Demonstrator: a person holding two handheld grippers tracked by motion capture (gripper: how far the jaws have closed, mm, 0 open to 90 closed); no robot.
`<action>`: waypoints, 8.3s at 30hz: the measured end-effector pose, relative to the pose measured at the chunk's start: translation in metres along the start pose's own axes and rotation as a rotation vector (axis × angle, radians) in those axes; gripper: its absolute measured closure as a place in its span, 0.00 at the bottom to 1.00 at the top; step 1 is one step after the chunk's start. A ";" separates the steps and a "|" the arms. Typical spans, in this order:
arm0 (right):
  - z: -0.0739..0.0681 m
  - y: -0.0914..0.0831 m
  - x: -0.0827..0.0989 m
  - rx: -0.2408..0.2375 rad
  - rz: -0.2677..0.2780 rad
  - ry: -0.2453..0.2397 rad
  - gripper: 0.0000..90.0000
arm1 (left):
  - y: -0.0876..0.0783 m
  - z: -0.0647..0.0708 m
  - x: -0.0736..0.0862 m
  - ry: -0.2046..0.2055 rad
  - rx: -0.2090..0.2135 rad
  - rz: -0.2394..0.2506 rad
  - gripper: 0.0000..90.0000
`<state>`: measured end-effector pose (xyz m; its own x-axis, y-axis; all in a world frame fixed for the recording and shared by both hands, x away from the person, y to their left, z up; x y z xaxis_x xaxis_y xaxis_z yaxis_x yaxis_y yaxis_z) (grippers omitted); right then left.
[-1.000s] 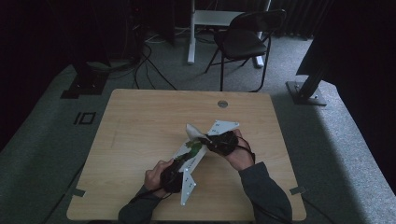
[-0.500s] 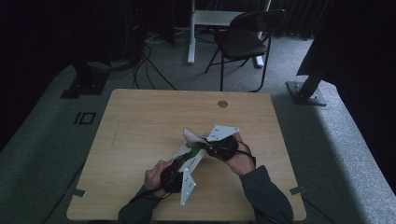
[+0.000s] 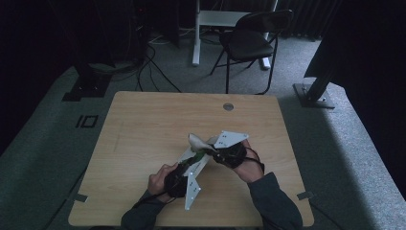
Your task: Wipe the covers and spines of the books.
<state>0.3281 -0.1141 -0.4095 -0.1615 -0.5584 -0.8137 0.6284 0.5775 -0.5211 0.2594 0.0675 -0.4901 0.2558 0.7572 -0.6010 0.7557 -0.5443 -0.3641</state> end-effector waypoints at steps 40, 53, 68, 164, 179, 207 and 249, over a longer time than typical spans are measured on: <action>-0.021 -0.024 -0.010 -0.199 0.125 -0.051 0.92 | -0.001 -0.002 0.002 -0.012 -0.027 -0.006 0.86; -0.029 -0.028 -0.011 -0.251 0.130 -0.075 0.92 | -0.001 -0.003 0.002 -0.008 -0.030 -0.006 0.86; -0.027 -0.031 -0.012 -0.269 0.129 -0.070 0.92 | 0.000 -0.003 0.003 -0.011 -0.032 -0.004 0.86; 0.026 0.062 -0.044 0.017 -0.130 -0.026 0.92 | 0.000 0.011 -0.006 0.102 -0.059 -0.007 0.86; 0.017 0.070 -0.042 -0.022 -0.169 -0.069 0.92 | 0.000 0.012 -0.007 0.116 -0.069 -0.006 0.86; 0.003 0.080 -0.039 -0.067 -0.249 -0.106 0.92 | -0.001 0.011 -0.007 0.117 -0.080 -0.005 0.86; -0.027 0.076 -0.053 -0.259 -0.226 -0.160 0.92 | -0.001 0.013 -0.008 0.140 -0.085 -0.006 0.86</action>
<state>0.3640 -0.0251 -0.4124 -0.1398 -0.7630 -0.6311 0.3743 0.5493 -0.7471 0.2489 0.0569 -0.4943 0.3281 0.8063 -0.4921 0.8040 -0.5118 -0.3026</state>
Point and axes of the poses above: each handheld gripper's, and its own axes: y roughly forward along the jaws, x roughly out of its underside, z roughly to its right, the point moved 1 cm from there along y, roughly forward along the jaws, and after that the axes turned 11 degrees about x, right-handed, at the moved point
